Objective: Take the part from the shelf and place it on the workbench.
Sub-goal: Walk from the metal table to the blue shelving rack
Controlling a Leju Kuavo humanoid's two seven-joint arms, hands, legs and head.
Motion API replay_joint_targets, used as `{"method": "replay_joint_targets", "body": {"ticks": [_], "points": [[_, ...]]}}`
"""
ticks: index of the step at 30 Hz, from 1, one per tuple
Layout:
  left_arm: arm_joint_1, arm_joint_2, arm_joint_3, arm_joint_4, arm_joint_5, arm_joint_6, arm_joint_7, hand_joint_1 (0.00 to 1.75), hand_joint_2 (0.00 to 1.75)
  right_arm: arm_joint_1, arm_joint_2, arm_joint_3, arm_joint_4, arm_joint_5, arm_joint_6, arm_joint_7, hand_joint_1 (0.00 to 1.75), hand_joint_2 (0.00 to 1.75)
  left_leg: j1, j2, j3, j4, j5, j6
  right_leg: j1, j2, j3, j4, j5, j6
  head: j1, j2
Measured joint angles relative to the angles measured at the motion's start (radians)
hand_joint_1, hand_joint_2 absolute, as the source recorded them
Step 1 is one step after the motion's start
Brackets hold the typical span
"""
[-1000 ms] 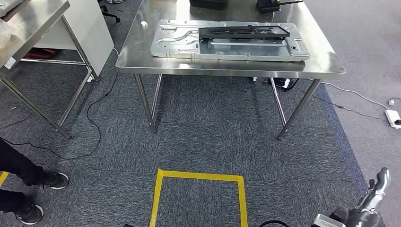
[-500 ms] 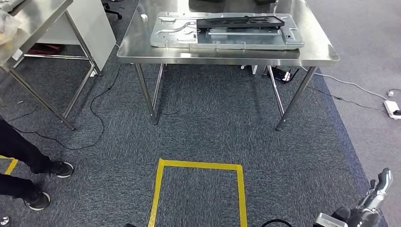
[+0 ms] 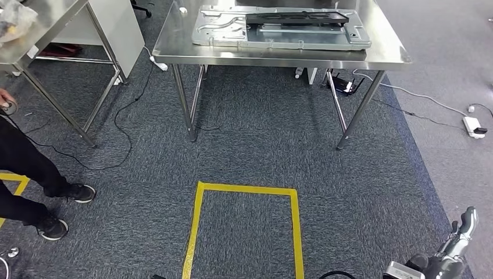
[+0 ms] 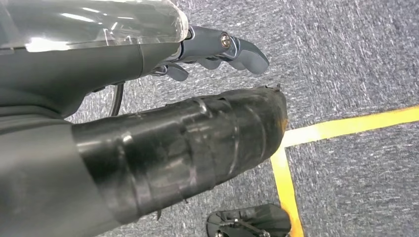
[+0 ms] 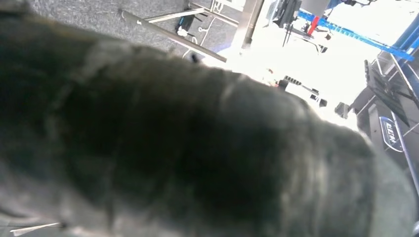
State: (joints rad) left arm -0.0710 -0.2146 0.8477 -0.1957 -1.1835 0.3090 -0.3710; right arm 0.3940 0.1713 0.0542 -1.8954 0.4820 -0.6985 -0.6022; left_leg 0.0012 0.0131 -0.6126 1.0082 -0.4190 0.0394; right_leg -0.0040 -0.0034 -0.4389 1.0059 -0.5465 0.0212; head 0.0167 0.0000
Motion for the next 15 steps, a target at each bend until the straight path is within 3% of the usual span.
{"method": "replay_joint_targets", "body": {"ticks": [1,3,4,5,6,8,9,10,11,13,15], "points": [[0.000,0.000,0.000,0.000,0.000,0.000,0.000,0.00,0.00,-0.001,0.000,0.000,0.000,0.000,0.000,0.000,0.00,0.00,0.000,0.000,-0.003,-0.001,0.009,-0.006,0.004,0.000,0.016,-0.033,-0.009,-0.006,0.000,0.000],[0.001,-0.001,0.002,0.000,0.000,0.000,0.000,0.00,0.00,-0.002,0.000,0.000,0.001,0.000,0.000,-0.001,0.00,0.00,0.002,0.000,-0.008,-0.005,0.024,-0.019,0.004,-0.002,0.005,-0.047,0.006,-0.019,0.000,0.000],[0.002,-0.001,0.004,0.000,0.000,0.000,-0.001,0.00,0.00,-0.003,0.000,0.000,0.002,0.000,0.000,-0.001,0.00,0.00,0.003,-0.002,-0.015,0.003,0.011,-0.025,0.002,-0.004,-0.007,-0.050,0.018,-0.029,0.000,0.000],[0.003,-0.001,0.006,0.000,0.000,0.000,0.000,0.00,0.00,-0.004,0.000,0.000,0.003,0.000,0.000,-0.001,0.00,0.00,0.003,-0.004,-0.026,0.027,-0.022,-0.030,0.000,-0.006,-0.020,-0.053,0.031,-0.037,-0.001,0.000],[0.003,-0.001,0.007,0.000,0.000,0.000,0.000,0.00,0.00,-0.005,0.000,0.000,0.004,0.001,0.000,-0.002,0.00,0.00,0.005,-0.006,-0.040,0.071,-0.074,-0.033,-0.002,-0.008,-0.036,-0.053,0.044,-0.044,-0.002,0.000],[0.004,-0.001,0.009,0.000,0.000,0.000,0.000,0.00,0.00,-0.006,0.000,0.000,0.006,0.001,0.001,-0.002,0.00,0.00,0.006,-0.006,-0.067,0.199,-0.171,-0.040,0.000,-0.008,-0.072,-0.047,0.068,-0.050,-0.003,0.000],[0.004,-0.001,0.009,0.000,0.000,0.000,0.000,0.00,0.00,-0.006,0.000,0.000,0.006,0.000,0.001,-0.003,0.00,0.00,0.007,-0.006,-0.071,0.255,-0.186,-0.042,0.001,-0.009,-0.092,-0.041,0.079,-0.049,-0.003,0.000],[0.003,-0.001,0.009,0.000,0.000,0.000,-0.001,0.00,0.00,-0.006,0.000,0.000,0.007,0.000,0.002,-0.003,0.00,0.00,0.007,-0.006,-0.063,0.286,-0.175,-0.043,0.001,-0.009,-0.111,-0.034,0.090,-0.048,-0.003,0.000],[0.003,-0.001,0.010,0.000,0.000,0.000,-0.001,0.00,0.00,-0.006,0.000,0.000,0.008,0.000,0.002,-0.003,0.00,0.00,0.007,-0.006,-0.039,0.281,-0.146,-0.042,0.001,-0.010,-0.131,-0.025,0.099,-0.046,-0.003,0.000],[0.001,0.000,0.010,0.000,-0.001,0.000,-0.001,0.00,0.00,-0.007,0.000,0.000,0.009,0.000,0.002,-0.003,0.00,0.00,0.006,-0.007,0.058,0.176,-0.103,-0.035,0.002,-0.009,-0.166,-0.006,0.116,-0.041,-0.003,0.000],[-0.002,0.000,0.010,0.000,-0.002,0.000,-0.001,0.00,0.00,-0.008,0.000,0.000,0.009,0.000,0.003,-0.003,0.00,0.00,0.003,-0.007,0.160,0.025,-0.122,-0.027,0.005,-0.010,-0.192,0.011,0.131,-0.032,-0.003,0.000]]}}
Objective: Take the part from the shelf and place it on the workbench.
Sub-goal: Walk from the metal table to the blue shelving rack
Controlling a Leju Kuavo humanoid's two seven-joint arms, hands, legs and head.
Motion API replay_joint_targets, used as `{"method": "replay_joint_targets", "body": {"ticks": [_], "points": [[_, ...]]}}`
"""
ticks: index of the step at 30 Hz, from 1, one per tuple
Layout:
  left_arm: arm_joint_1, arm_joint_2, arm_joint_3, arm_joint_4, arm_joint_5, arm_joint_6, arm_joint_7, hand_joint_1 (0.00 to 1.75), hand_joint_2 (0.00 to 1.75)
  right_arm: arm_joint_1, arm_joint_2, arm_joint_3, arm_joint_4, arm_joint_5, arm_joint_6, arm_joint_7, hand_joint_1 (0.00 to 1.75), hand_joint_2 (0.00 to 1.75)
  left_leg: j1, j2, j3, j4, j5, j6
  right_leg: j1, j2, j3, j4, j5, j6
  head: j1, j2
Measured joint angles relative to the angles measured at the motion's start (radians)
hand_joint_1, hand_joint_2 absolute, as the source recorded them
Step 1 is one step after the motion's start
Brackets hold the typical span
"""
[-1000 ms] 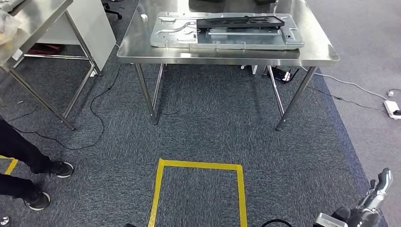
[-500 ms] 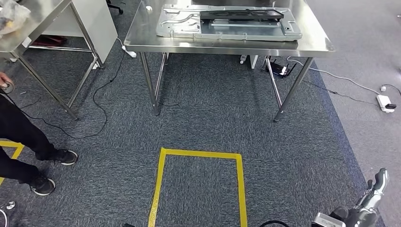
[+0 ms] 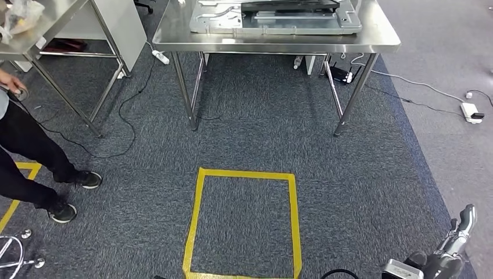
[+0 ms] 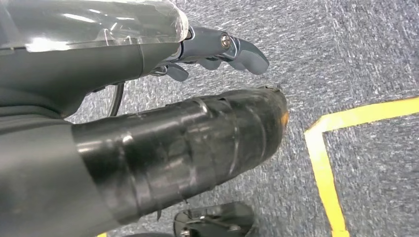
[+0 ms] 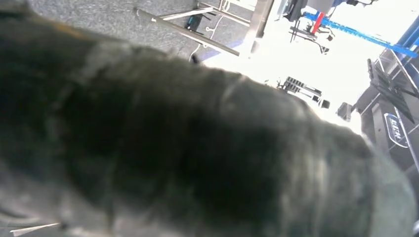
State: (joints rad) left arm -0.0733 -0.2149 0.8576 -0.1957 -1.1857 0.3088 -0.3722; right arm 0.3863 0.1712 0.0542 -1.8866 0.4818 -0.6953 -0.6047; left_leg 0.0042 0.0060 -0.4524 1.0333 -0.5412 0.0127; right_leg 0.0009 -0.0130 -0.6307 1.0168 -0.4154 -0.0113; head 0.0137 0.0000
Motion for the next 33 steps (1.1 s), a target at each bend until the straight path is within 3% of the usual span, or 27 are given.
{"method": "replay_joint_targets", "body": {"ticks": [2,4,6,8,9,10,11,13,15,16,18,20,23,24,25,26,27,29,30,31,33], "points": [[-0.002,0.000,0.000,0.000,-0.001,0.000,0.000,0.00,0.00,-0.002,0.000,0.000,0.002,0.000,0.001,0.002,0.00,0.00,-0.004,-0.001,0.031,-0.069,-0.021,0.009,0.001,-0.002,-0.012,0.004,0.019,0.010,0.001,0.000],[-0.001,-0.001,0.000,0.000,-0.002,0.000,0.001,0.00,0.00,-0.002,0.000,0.000,0.005,0.000,0.003,0.005,0.00,0.00,0.000,0.002,0.016,-0.073,-0.006,0.021,0.000,0.001,-0.021,0.010,0.017,0.020,0.001,0.000],[0.001,-0.001,0.001,0.001,-0.003,-0.001,0.001,0.00,0.00,-0.002,-0.001,0.000,0.008,0.000,0.005,0.007,0.00,0.00,0.005,0.008,-0.006,-0.075,0.017,0.033,-0.004,0.007,-0.041,0.070,-0.055,0.030,0.003,0.000],[0.001,-0.001,0.001,0.001,-0.005,-0.001,0.001,0.00,0.00,-0.002,-0.001,0.000,0.013,0.000,0.010,0.011,0.00,0.00,0.004,0.010,-0.035,-0.069,0.039,0.039,-0.008,0.009,-0.068,0.193,-0.153,0.038,0.004,0.000],[0.001,-0.001,0.001,0.001,-0.005,-0.001,0.001,0.00,0.00,-0.002,-0.002,0.000,0.016,0.000,0.012,0.014,0.00,0.00,0.004,0.011,-0.052,-0.064,0.048,0.039,-0.009,0.009,-0.075,0.249,-0.175,0.041,0.003,0.000],[0.001,-0.001,0.001,0.001,-0.006,-0.001,0.001,0.00,0.00,-0.002,-0.002,0.000,0.019,-0.001,0.015,0.017,0.00,0.00,0.004,0.012,-0.070,-0.058,0.058,0.038,-0.011,0.009,-0.070,0.280,-0.172,0.043,0.003,0.000],[0.001,-0.001,0.001,0.001,-0.006,-0.001,0.000,0.00,0.00,-0.002,-0.002,0.000,0.023,-0.003,0.017,0.020,0.00,0.00,0.004,0.012,-0.087,-0.052,0.065,0.037,-0.013,0.009,-0.048,0.275,-0.148,0.044,0.003,0.000],[0.001,-0.001,0.001,0.001,-0.007,-0.001,-0.002,0.00,0.00,-0.006,-0.003,-0.002,0.035,-0.012,0.024,0.028,0.00,0.00,0.004,0.011,-0.116,-0.039,0.076,0.031,-0.016,0.009,0.043,0.169,-0.098,0.042,0.003,0.000],[0.000,-0.002,0.001,0.001,-0.006,0.000,-0.006,0.00,0.00,-0.014,-0.003,-0.010,0.054,-0.029,0.039,0.033,0.00,0.00,0.002,0.010,-0.131,-0.030,0.086,0.022,-0.012,0.009,0.135,0.031,-0.106,0.035,0.003,0.000],[0.000,-0.002,0.001,0.001,-0.006,0.001,-0.007,0.00,0.00,-0.018,-0.003,-0.016,0.065,-0.038,0.047,0.032,0.00,0.00,0.001,0.010,-0.134,-0.028,0.092,0.016,-0.009,0.009,0.159,-0.010,-0.120,0.030,0.002,0.000],[-0.001,-0.002,0.001,0.001,-0.006,0.002,-0.008,0.00,0.00,-0.022,-0.003,-0.027,0.084,-0.049,0.055,0.028,0.00,0.00,0.001,0.010,-0.137,-0.030,0.103,0.004,-0.007,0.008,0.163,-0.033,-0.122,0.016,0.002,0.000],[0.000,-0.002,0.001,0.001,-0.006,0.003,-0.008,0.00,0.00,-0.025,-0.003,-0.033,0.097,-0.053,0.055,0.026,0.00,0.00,0.003,0.007,-0.150,-0.005,0.081,-0.006,-0.010,0.006,0.153,-0.038,-0.108,-0.002,0.002,0.000],[0.001,-0.002,0.002,0.001,-0.006,0.004,-0.008,0.00,0.00,-0.028,-0.003,-0.037,0.114,-0.054,0.056,0.025,0.00,0.00,0.006,0.002,-0.215,0.166,-0.033,-0.015,-0.009,0.002,0.133,-0.040,-0.090,-0.021,0.000,0.000],[0.002,-0.002,0.002,0.001,-0.006,0.004,-0.008,0.00,0.00,-0.028,-0.003,-0.038,0.119,-0.054,0.056,0.025,0.00,0.00,0.006,0.002,-0.235,0.227,-0.060,-0.017,-0.006,0.002,0.125,-0.038,-0.086,-0.022,0.000,0.000],[0.002,-0.002,0.002,0.001,-0.006,0.004,-0.008,0.00,0.00,-0.028,-0.003,-0.039,0.123,-0.056,0.060,0.025,0.00,0.00,0.006,0.002,-0.240,0.258,-0.068,-0.017,-0.004,0.002,0.118,-0.035,-0.082,-0.022,0.000,0.000],[0.003,-0.002,0.002,0.001,-0.006,0.004,-0.008,0.00,0.00,-0.029,-0.003,-0.041,0.128,-0.062,0.069,0.027,0.00,0.00,0.006,0.002,-0.226,0.251,-0.055,-0.016,-0.003,0.002,0.112,-0.031,-0.080,-0.022,0.000,0.000],[0.004,-0.002,0.002,0.001,-0.006,0.004,-0.008,0.00,0.00,-0.030,-0.002,-0.045,0.136,-0.072,0.086,0.029,0.00,0.00,0.006,0.002,-0.191,0.200,-0.028,-0.012,-0.001,0.003,0.108,-0.027,-0.079,-0.021,0.000,0.000],[0.004,-0.002,0.002,0.001,-0.006,0.005,-0.008,0.00,0.00,-0.040,0.002,-0.066,0.167,-0.108,0.141,0.028,0.00,0.00,0.003,-0.003,-0.099,0.052,0.022,0.001,0.002,0.005,0.101,-0.019,-0.078,-0.018,0.000,0.000],[0.004,-0.001,0.002,0.001,-0.006,0.006,-0.007,0.00,0.00,-0.049,0.007,-0.083,0.193,-0.127,0.175,0.022,0.00,0.00,0.002,-0.006,-0.067,-0.003,0.035,0.006,0.004,0.007,0.098,-0.016,-0.077,-0.015,0.000,0.000],[0.004,-0.001,0.002,0.001,-0.006,0.008,-0.006,0.00,0.00,-0.060,0.012,-0.103,0.225,-0.143,0.209,0.013,0.00,0.00,0.000,-0.009,-0.052,-0.033,0.036,0.010,0.004,0.008,0.095,-0.014,-0.075,-0.011,0.000,0.000],[0.005,-0.002,0.003,0.001,-0.007,0.011,-0.002,0.00,0.00,-0.082,0.026,-0.153,0.302,-0.157,0.271,-0.011,0.00,0.00,-0.001,-0.009,-0.052,-0.046,0.039,0.014,0.005,0.009,0.092,-0.015,-0.069,0.001,0.000,0.000]]}}
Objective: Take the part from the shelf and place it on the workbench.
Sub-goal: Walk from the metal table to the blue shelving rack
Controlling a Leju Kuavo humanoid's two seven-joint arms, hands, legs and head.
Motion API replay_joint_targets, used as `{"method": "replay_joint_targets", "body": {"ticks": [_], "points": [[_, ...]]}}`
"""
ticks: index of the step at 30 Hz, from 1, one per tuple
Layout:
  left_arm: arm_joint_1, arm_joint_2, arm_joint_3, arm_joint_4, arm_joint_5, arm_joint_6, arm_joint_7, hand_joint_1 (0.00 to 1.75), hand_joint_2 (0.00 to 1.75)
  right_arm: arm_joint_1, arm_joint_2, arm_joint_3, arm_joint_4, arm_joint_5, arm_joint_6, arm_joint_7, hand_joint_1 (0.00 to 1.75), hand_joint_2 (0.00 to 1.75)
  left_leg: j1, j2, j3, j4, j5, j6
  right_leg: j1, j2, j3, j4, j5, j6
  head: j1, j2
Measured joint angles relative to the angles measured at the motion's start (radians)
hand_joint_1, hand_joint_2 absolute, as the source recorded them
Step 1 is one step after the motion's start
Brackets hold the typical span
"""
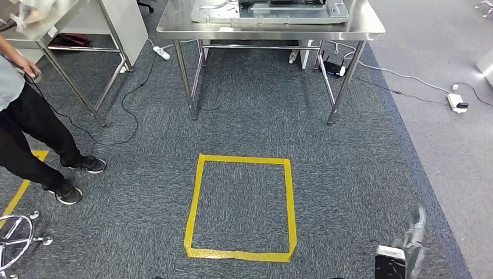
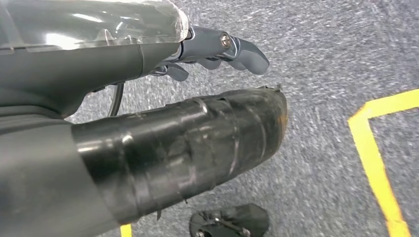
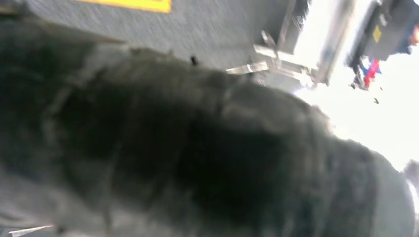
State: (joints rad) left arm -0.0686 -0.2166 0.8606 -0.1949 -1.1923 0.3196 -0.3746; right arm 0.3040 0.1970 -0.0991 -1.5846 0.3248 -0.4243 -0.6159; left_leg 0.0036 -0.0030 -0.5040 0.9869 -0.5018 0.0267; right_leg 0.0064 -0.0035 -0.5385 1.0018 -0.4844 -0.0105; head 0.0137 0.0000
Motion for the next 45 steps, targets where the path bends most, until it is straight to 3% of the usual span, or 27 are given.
{"method": "replay_joint_targets", "body": {"ticks": [2,3,5,7,8,9,10,12,13,17,19,21,22,23,24,26,28,31,33,36,37,38,39,40,42,43,45], "points": [[0.000,-0.003,0.001,0.000,0.000,0.002,0.004,0.00,0.00,-0.027,0.012,-0.061,0.093,0.000,0.052,-0.028,0.00,0.00,0.006,0.004,-0.001,-0.013,0.010,0.009,0.000,0.002,-0.009,0.016,-0.013,0.011,0.001,0.000],[-0.001,-0.005,0.001,0.000,0.000,0.002,0.004,0.00,0.00,-0.044,0.018,-0.095,0.147,0.003,0.076,-0.042,0.00,0.00,0.010,0.007,-0.003,-0.019,0.017,0.015,-0.001,0.003,-0.023,0.048,-0.036,0.017,0.002,0.000],[0.000,-0.008,0.003,0.000,0.000,0.002,0.005,0.00,0.00,-0.080,0.028,-0.168,0.265,0.012,0.116,-0.063,0.00,0.00,0.010,0.013,-0.010,-0.020,0.023,0.020,-0.009,0.004,-0.078,0.166,-0.102,0.028,0.003,0.000],[0.002,-0.009,0.006,0.000,0.001,0.003,0.006,0.00,0.00,-0.111,0.036,-0.244,0.386,0.016,0.146,-0.071,0.00,0.00,0.009,0.017,-0.017,-0.016,0.024,0.020,-0.016,0.004,-0.122,0.263,-0.133,0.037,0.003,0.000],[0.003,-0.010,0.008,0.000,0.002,0.004,0.006,0.00,0.00,-0.124,0.038,-0.280,0.447,0.015,0.157,-0.073,0.00,0.00,0.009,0.019,-0.019,-0.012,0.024,0.020,-0.020,0.003,-0.120,0.263,-0.121,0.040,0.003,0.000],[0.004,-0.011,0.011,0.000,0.004,0.006,0.006,0.00,0.00,-0.138,0.039,-0.315,0.509,0.013,0.163,-0.073,0.00,0.00,0.010,0.020,-0.021,-0.008,0.023,0.018,-0.024,0.002,-0.099,0.223,-0.091,0.043,0.003,0.000],[0.003,-0.013,0.015,0.000,0.008,0.008,0.006,0.00,0.00,-0.155,0.038,-0.349,0.575,0.013,0.164,-0.073,0.00,0.00,0.010,0.021,-0.022,-0.003,0.021,0.016,-0.027,-0.002,-0.063,0.153,-0.055,0.043,0.003,0.000],[0.003,-0.016,0.024,0.000,0.017,0.015,0.006,0.00,0.00,-0.192,0.035,-0.418,0.722,0.013,0.158,-0.072,0.00,0.00,0.007,0.025,-0.023,0.004,0.017,0.006,-0.024,-0.012,-0.007,0.039,-0.015,0.038,0.003,0.000],[0.003,-0.018,0.028,0.000,0.021,0.019,0.007,0.00,0.00,-0.208,0.032,-0.451,0.796,0.010,0.154,-0.067,0.00,0.00,0.006,0.026,-0.023,0.007,0.016,0.001,-0.021,-0.015,0.004,0.014,-0.011,0.033,0.003,0.000],[0.003,-0.024,0.047,0.000,0.035,0.027,0.013,0.00,0.00,-0.241,0.027,-0.567,1.020,-0.002,0.128,-0.008,0.00,0.00,0.007,0.027,-0.029,0.020,0.004,-0.021,-0.020,-0.007,-0.001,0.006,-0.004,0.009,0.002,0.000],[0.004,-0.026,0.053,0.000,0.037,0.028,0.015,0.00,0.00,-0.252,0.027,-0.602,1.091,0.004,0.112,0.046,0.00,0.00,0.009,0.019,-0.064,0.099,-0.052,-0.029,-0.022,-0.003,-0.006,0.002,0.003,-0.005,0.001,0.000],[0.005,-0.028,0.060,0.000,0.039,0.029,0.015,0.00,0.00,-0.261,0.027,-0.628,1.147,0.020,0.098,0.093,0.00,0.00,0.010,0.013,-0.123,0.235,-0.123,-0.033,-0.018,0.002,-0.014,0.003,0.006,-0.013,0.001,0.000],[0.006,-0.028,0.064,0.000,0.040,0.029,0.015,0.00,0.00,-0.263,0.027,-0.636,1.169,0.035,0.090,0.113,0.00,0.00,0.010,0.013,-0.144,0.284,-0.139,-0.033,-0.016,0.005,-0.017,0.004,0.007,-0.014,0.001,0.000],[0.007,-0.029,0.067,0.000,0.041,0.029,0.015,0.00,0.00,-0.265,0.027,-0.642,1.189,0.054,0.083,0.132,0.00,0.00,0.010,0.013,-0.146,0.297,-0.135,-0.032,-0.014,0.009,-0.019,0.006,0.008,-0.015,0.001,0.000],[0.008,-0.030,0.071,0.000,0.041,0.029,0.015,0.00,0.00,-0.266,0.027,-0.645,1.206,0.072,0.077,0.148,0.00,0.00,0.009,0.012,-0.130,0.270,-0.112,-0.029,-0.013,0.013,-0.020,0.009,0.008,-0.015,0.001,0.000],[0.008,-0.030,0.074,0.000,0.041,0.031,0.015,0.00,0.00,-0.269,0.027,-0.646,1.232,0.099,0.070,0.168,0.00,0.00,0.008,-0.002,-0.059,0.135,-0.048,-0.017,-0.012,0.022,-0.022,0.016,0.007,-0.013,0.001,0.000],[0.008,-0.031,0.075,0.000,0.042,0.033,0.014,0.00,0.00,-0.274,0.028,-0.647,1.251,0.108,0.069,0.175,0.00,0.00,0.005,-0.018,-0.013,0.035,-0.017,-0.009,-0.009,0.029,-0.028,0.024,0.007,-0.005,0.001,0.000],[0.009,-0.032,0.076,0.000,0.041,0.034,0.013,0.00,0.00,-0.278,0.028,-0.649,1.267,0.114,0.070,0.180,0.00,0.00,0.001,-0.015,-0.009,0.017,-0.011,-0.001,-0.011,0.037,-0.034,0.026,0.011,0.013,0.001,0.000],[0.009,-0.034,0.076,0.000,0.041,0.035,0.012,0.00,0.00,-0.279,0.027,-0.651,1.275,0.123,0.076,0.182,0.00,0.00,0.006,-0.005,-0.008,0.008,-0.001,0.010,-0.012,0.030,-0.044,0.051,-0.009,0.025,0.003,0.000],[0.009,-0.035,0.077,0.000,0.041,0.035,0.009,0.00,0.00,-0.284,0.027,-0.652,1.288,0.134,0.089,0.192,0.00,0.00,0.008,0.011,-0.015,0.004,0.007,0.022,-0.017,0.016,-0.112,0.209,-0.105,0.038,0.005,0.000],[0.010,-0.035,0.077,0.000,0.041,0.035,0.008,0.00,0.00,-0.286,0.027,-0.653,1.292,0.136,0.096,0.198,0.00,0.00,0.008,0.017,-0.017,0.006,0.008,0.022,-0.019,0.015,-0.135,0.262,-0.126,0.042,0.005,0.000],[0.010,-0.035,0.078,0.000,0.040,0.035,0.007,0.00,0.00,-0.287,0.027,-0.654,1.295,0.139,0.104,0.205,0.00,0.00,0.007,0.023,-0.019,0.007,0.008,0.022,-0.021,0.014,-0.144,0.287,-0.128,0.044,0.005,0.000],[0.010,-0.035,0.078,0.000,0.039,0.035,0.006,0.00,0.00,-0.287,0.027,-0.655,1.299,0.143,0.115,0.213,0.00,0.00,0.007,0.027,-0.019,0.009,0.007,0.021,-0.023,0.012,-0.135,0.274,-0.110,0.046,0.005,0.000],[0.010,-0.035,0.078,0.000,0.038,0.035,0.006,0.00,0.00,-0.288,0.026,-0.656,1.302,0.147,0.127,0.220,0.00,0.00,0.007,0.031,-0.019,0.010,0.006,0.019,-0.025,0.007,-0.107,0.225,-0.078,0.046,0.005,0.000],[0.009,-0.035,0.078,0.000,0.034,0.035,0.007,0.00,0.00,-0.290,0.026,-0.657,1.308,0.158,0.147,0.229,0.00,0.00,0.005,0.037,-0.017,0.014,0.002,0.012,-0.024,-0.011,-0.038,0.089,-0.025,0.040,0.005,0.000],[0.009,-0.036,0.078,0.000,0.033,0.035,0.008,0.00,0.00,-0.292,0.025,-0.657,1.311,0.162,0.155,0.231,0.00,0.00,0.003,0.040,-0.017,0.016,0.000,0.006,-0.021,-0.017,-0.017,0.045,-0.013,0.034,0.004,0.000],[0.008,-0.037,0.078,0.000,0.031,0.035,0.010,0.00,0.00,-0.295,0.025,-0.657,1.316,0.170,0.170,0.231,0.00,0.00,0.000,0.046,-0.017,0.016,-0.001,-0.005,-0.014,-0.017,-0.010,0.022,-0.011,0.024,0.004,0.000]]}}
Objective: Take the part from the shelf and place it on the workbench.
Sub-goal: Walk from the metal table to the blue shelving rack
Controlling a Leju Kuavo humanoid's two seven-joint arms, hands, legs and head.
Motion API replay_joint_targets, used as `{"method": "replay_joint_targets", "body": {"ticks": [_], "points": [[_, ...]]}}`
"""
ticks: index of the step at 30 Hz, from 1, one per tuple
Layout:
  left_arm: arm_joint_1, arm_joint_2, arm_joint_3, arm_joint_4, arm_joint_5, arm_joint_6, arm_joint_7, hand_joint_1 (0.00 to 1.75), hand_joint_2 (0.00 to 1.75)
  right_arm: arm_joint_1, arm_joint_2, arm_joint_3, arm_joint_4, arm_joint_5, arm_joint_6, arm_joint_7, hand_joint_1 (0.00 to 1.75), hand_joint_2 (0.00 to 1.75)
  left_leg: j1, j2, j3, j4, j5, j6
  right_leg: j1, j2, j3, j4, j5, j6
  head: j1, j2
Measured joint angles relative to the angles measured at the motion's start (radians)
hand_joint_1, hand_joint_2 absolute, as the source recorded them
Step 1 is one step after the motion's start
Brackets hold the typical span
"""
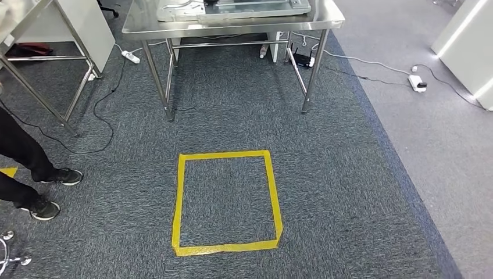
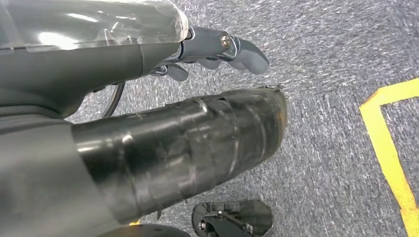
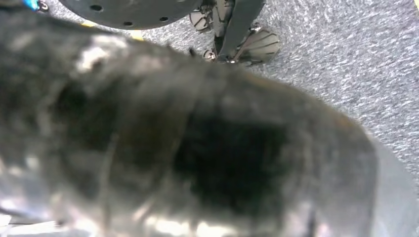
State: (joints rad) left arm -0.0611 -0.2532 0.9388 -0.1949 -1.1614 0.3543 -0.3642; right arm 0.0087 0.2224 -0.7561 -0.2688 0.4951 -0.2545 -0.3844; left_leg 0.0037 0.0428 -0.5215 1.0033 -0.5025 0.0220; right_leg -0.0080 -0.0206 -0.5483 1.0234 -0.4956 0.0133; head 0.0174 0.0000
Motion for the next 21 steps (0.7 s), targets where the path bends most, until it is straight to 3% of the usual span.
{"method": "replay_joint_targets", "body": {"ticks": [3,5,7,8,9,12,16,18,20,21], "points": [[-0.002,-0.001,0.000,0.000,0.000,0.000,0.000,0.00,0.00,-0.002,0.000,0.000,0.006,0.013,0.013,-0.002,0.00,0.00,0.002,-0.004,-0.004,0.016,-0.017,-0.015,-0.005,0.011,0.002,-0.011,0.009,-0.021,0.000,0.000],[-0.003,-0.002,0.000,0.000,0.000,0.000,-0.001,0.00,0.00,-0.005,0.000,0.000,0.008,0.019,0.018,-0.004,0.00,0.00,0.006,-0.022,-0.043,0.104,-0.076,-0.022,-0.008,0.018,0.003,-0.017,0.016,-0.033,-0.001,0.000],[-0.001,-0.002,0.000,0.000,0.000,0.000,-0.003,0.00,0.00,-0.007,0.000,0.000,0.010,0.022,0.023,-0.007,0.00,0.00,0.008,-0.031,-0.103,0.239,-0.138,-0.026,-0.006,0.029,-0.003,-0.016,0.018,-0.037,-0.001,0.000],[-0.001,-0.002,0.000,0.000,0.000,0.000,-0.004,0.00,0.00,-0.008,0.000,0.000,0.011,0.023,0.025,-0.007,0.00,0.00,0.008,-0.032,-0.121,0.278,-0.146,-0.027,-0.005,0.036,-0.004,-0.014,0.018,-0.037,-0.001,0.000],[0.000,-0.002,0.000,0.000,0.000,0.000,-0.004,0.00,0.00,-0.008,0.000,0.000,0.013,0.023,0.025,-0.008,0.00,0.00,0.008,-0.033,-0.123,0.282,-0.134,-0.027,-0.004,0.044,-0.005,-0.012,0.018,-0.037,-0.001,0.000],[0.000,-0.002,0.000,0.000,0.000,0.000,-0.004,0.00,0.00,-0.008,0.000,0.000,0.015,0.026,0.026,-0.008,0.00,0.00,0.009,-0.037,-0.080,0.192,-0.067,-0.024,-0.005,0.063,-0.005,-0.006,0.017,-0.036,-0.001,0.000],[0.000,-0.002,0.000,0.000,0.000,0.000,-0.004,0.00,0.00,-0.008,0.000,0.000,0.015,0.026,0.026,-0.008,0.00,0.00,0.009,-0.041,-0.061,0.154,-0.047,-0.022,-0.005,0.067,-0.005,-0.004,0.016,-0.035,-0.001,0.000],[0.000,-0.002,0.000,0.000,0.000,0.001,-0.004,0.00,0.00,-0.010,0.000,0.000,0.016,0.026,0.026,-0.008,0.00,0.00,0.009,-0.069,-0.029,0.081,-0.022,-0.017,-0.004,0.074,-0.008,0.001,0.014,-0.031,-0.001,0.000],[0.000,-0.002,0.001,0.000,0.000,0.002,-0.002,0.00,0.00,-0.010,0.000,0.000,0.019,0.032,0.027,-0.003,0.00,0.00,0.011,-0.082,-0.005,0.017,-0.004,-0.002,-0.005,0.093,-0.020,0.008,0.017,-0.012,-0.001,0.000],[0.000,-0.003,0.001,0.000,0.000,0.003,-0.001,0.00,0.00,-0.010,-0.001,0.000,0.020,0.034,0.027,0.000,0.00,0.00,0.011,-0.075,-0.003,0.008,-0.003,0.007,-0.004,0.088,-0.029,0.020,0.010,-0.002,0.000,0.000]]}}
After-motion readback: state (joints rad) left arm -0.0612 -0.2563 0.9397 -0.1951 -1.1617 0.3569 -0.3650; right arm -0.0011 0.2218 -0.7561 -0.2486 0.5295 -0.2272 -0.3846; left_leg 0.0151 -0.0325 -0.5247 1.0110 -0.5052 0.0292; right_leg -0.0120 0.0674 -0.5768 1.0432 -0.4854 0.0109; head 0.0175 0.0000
